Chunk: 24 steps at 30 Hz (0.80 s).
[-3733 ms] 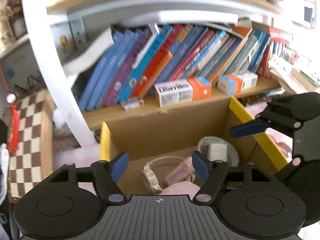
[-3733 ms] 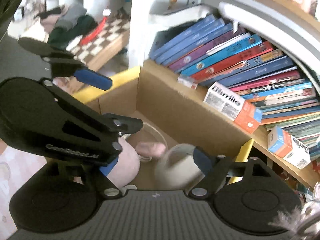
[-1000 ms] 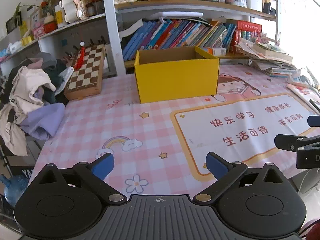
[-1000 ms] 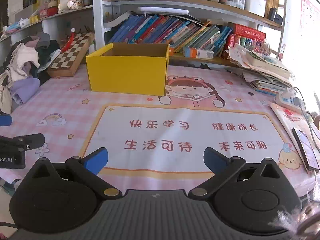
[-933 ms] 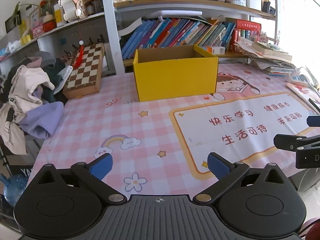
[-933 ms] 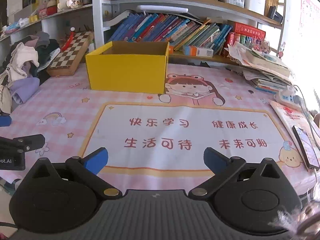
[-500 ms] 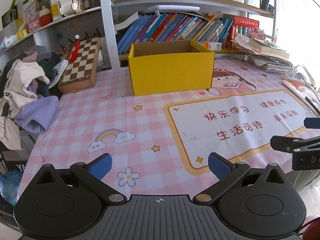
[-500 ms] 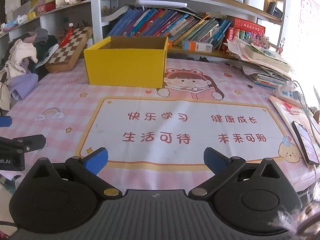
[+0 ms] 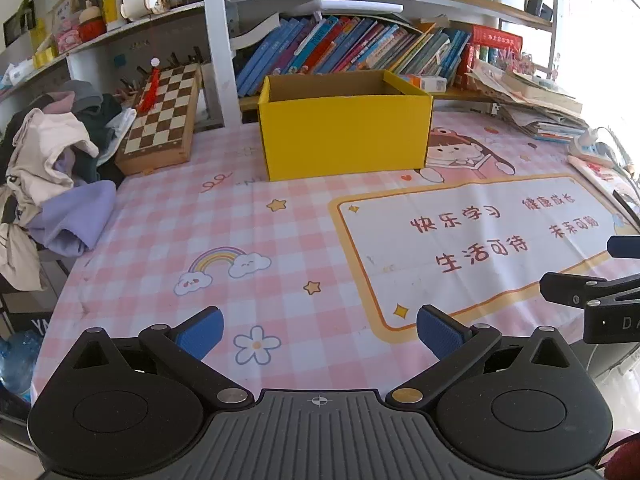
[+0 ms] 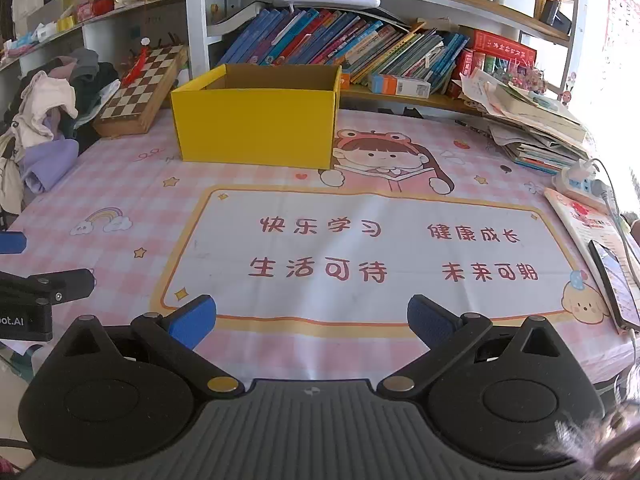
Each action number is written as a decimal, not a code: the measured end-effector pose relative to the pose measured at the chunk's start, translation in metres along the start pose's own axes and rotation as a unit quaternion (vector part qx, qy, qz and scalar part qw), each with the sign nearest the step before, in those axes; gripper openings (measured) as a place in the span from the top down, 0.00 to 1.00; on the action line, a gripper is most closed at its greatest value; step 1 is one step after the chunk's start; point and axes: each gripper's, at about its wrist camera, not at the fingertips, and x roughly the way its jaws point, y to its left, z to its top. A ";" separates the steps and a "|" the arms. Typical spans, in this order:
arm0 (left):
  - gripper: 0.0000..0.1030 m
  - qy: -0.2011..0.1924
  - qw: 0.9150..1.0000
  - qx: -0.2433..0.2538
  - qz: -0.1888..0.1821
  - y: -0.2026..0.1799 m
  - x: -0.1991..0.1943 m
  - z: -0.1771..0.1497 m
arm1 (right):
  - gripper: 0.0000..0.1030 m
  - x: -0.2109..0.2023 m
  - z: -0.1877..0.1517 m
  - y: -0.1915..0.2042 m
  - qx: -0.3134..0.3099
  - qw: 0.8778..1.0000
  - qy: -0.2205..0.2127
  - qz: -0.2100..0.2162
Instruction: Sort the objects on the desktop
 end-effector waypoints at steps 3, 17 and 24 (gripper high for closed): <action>0.00 0.000 1.000 0.000 0.001 0.000 0.001 0.000 | 0.00 0.000 0.000 0.001 -0.001 1.000 0.001 0.000; 0.00 0.001 1.000 0.004 0.000 0.000 0.001 0.000 | 0.00 0.002 0.001 -0.004 -0.003 1.000 0.002 0.003; 0.00 0.005 1.000 -0.001 -0.006 0.003 0.002 -0.001 | 0.00 0.001 0.002 0.000 -0.005 1.000 0.002 0.001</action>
